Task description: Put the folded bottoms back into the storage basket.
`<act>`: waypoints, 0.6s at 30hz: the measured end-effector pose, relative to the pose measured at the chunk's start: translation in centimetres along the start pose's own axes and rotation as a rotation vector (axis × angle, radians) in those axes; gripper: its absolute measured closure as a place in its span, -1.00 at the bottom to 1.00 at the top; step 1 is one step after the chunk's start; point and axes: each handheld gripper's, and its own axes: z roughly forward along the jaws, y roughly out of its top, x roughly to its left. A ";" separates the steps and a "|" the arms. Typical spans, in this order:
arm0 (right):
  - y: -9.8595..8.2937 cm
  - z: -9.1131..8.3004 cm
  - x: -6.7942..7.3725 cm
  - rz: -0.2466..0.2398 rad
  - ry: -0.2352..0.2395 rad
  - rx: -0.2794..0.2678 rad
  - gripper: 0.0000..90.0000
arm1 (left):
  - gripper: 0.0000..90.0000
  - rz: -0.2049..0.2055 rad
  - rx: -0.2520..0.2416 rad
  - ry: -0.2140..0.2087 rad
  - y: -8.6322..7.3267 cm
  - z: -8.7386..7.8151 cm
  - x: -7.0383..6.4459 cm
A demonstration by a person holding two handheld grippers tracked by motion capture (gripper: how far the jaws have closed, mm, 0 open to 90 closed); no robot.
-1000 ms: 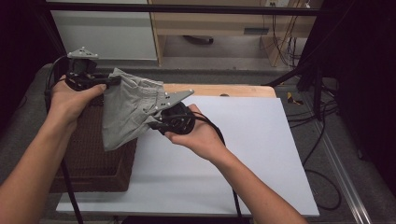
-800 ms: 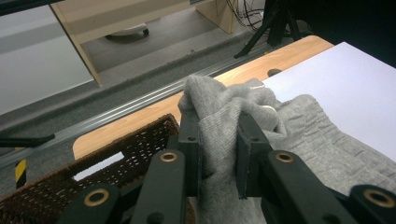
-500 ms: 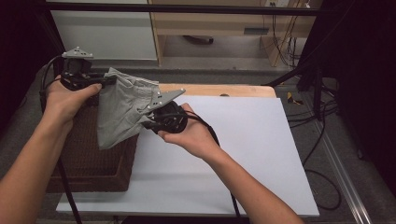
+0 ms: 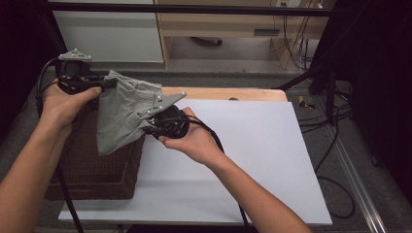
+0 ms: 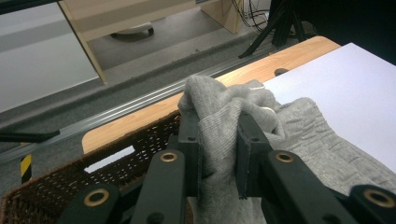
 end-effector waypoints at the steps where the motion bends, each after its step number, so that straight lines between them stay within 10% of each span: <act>1: 0.0 0.1 0.0 0.000 0.000 -0.003 0.85 | 0.68 -0.004 -0.002 0.000 0.0 0.0 0.0; 18: 0.1 1.2 0.3 -0.003 0.010 -0.008 0.85 | 0.68 -0.007 0.003 0.017 -0.4 -0.2 0.5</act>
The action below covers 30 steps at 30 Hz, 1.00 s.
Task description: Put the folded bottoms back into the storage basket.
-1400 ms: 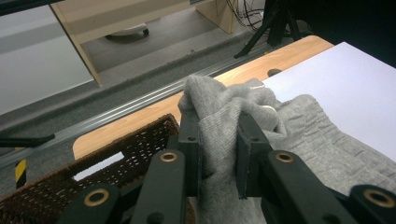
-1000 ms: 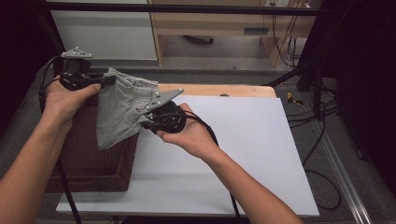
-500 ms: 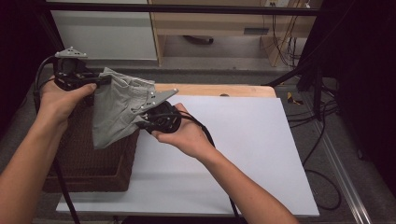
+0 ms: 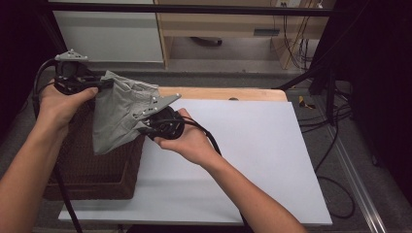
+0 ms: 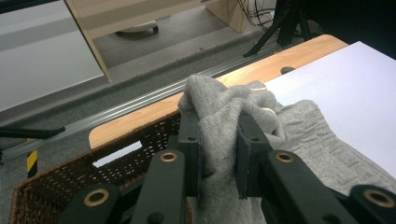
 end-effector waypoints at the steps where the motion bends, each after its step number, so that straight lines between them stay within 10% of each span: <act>1: 0.0 0.0 0.0 -0.002 0.001 -0.001 0.85 | 0.68 0.000 0.001 0.000 0.0 0.0 0.0; 30: -0.3 2.4 0.8 0.001 0.012 -0.048 0.85 | 0.68 -0.032 0.013 0.021 -1.6 -0.6 1.8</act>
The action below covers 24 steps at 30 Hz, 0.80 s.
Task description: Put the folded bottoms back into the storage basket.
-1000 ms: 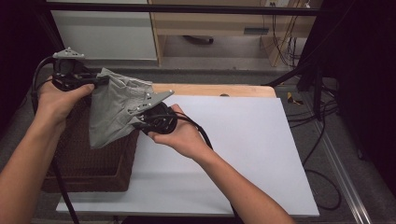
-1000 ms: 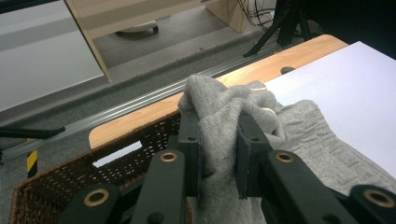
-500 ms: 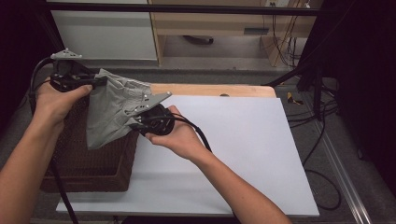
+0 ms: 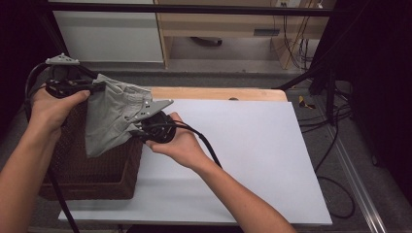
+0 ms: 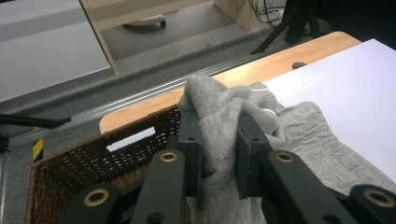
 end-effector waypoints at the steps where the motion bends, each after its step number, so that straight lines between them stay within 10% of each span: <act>1: 0.0 0.1 0.0 0.002 0.001 0.000 0.85 | 0.68 0.000 0.004 0.002 -0.1 0.0 0.1; 24: -0.8 2.2 0.3 0.018 0.019 0.002 0.85 | 0.68 -0.020 0.026 0.014 -1.6 0.1 1.1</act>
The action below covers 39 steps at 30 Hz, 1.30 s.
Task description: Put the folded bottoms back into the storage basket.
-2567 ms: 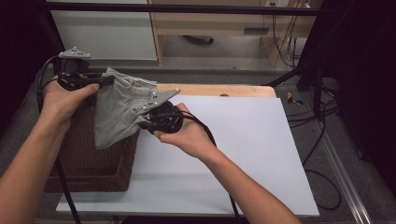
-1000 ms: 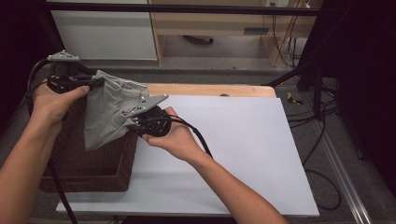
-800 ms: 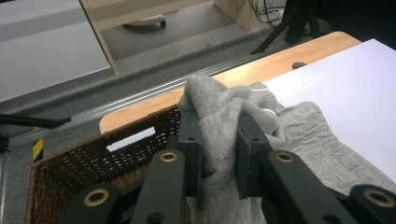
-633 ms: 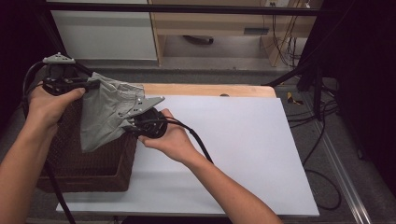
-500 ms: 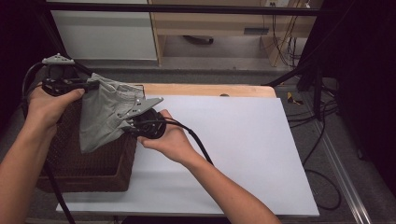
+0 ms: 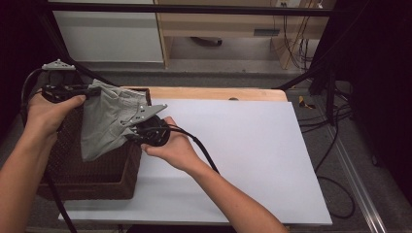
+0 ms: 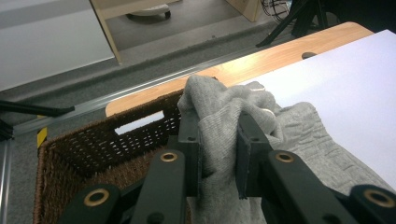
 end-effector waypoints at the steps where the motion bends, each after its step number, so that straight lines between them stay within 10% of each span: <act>1: 0.0 0.1 0.0 0.001 0.002 0.001 0.85 | 0.68 -0.001 0.001 0.000 0.0 0.0 0.0; 39: -0.4 1.7 0.4 0.019 0.021 0.007 0.85 | 0.68 -0.013 0.015 0.012 -1.0 -0.1 0.9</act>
